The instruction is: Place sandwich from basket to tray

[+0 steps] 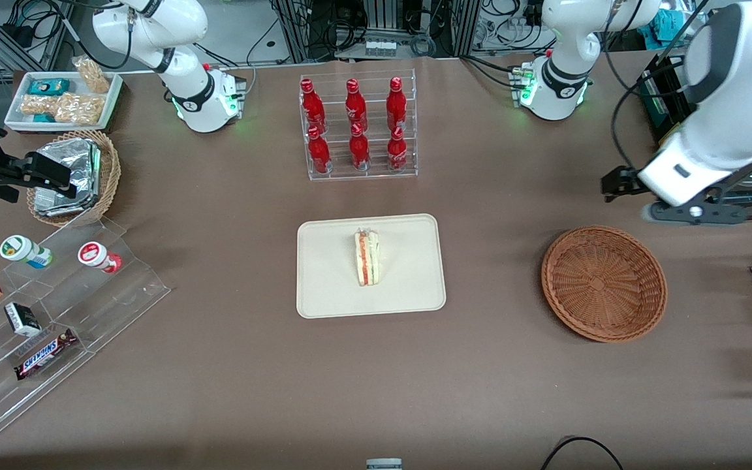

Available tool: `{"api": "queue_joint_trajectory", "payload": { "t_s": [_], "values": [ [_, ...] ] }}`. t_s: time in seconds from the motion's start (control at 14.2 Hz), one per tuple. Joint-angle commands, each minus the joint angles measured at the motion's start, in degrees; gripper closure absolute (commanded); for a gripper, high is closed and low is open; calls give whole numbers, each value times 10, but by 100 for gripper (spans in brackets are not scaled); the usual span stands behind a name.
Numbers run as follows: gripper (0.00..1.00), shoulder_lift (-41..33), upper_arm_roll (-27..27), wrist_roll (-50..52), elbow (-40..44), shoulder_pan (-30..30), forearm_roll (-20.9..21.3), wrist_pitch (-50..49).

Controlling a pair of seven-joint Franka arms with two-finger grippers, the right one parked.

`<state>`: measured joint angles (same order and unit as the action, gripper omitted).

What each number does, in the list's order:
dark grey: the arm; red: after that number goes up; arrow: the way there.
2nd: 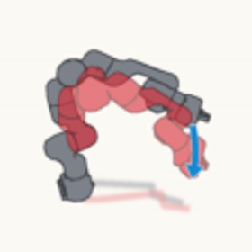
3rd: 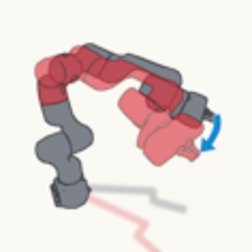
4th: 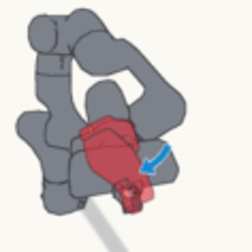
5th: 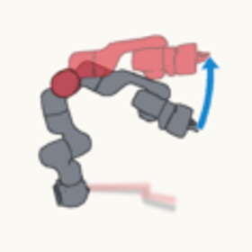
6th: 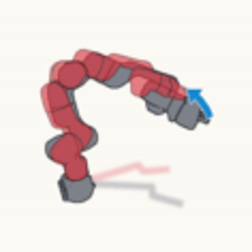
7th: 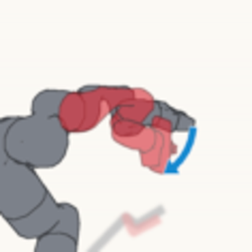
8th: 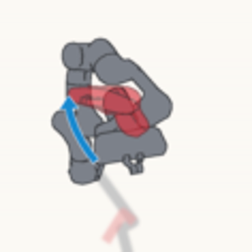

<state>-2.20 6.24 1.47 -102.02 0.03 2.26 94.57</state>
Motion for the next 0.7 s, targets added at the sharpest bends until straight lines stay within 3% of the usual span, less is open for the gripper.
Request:
{"api": "queue_joint_trajectory", "payload": {
  "t_s": [0.0,0.14,0.63],
  "values": [
    [0,-10,-27,-12,25,1,-10,-10],
    [0,-3,-52,-12,54,1,-11,-10],
    [0,8,-60,-12,93,1,-16,-40]
  ]
}}
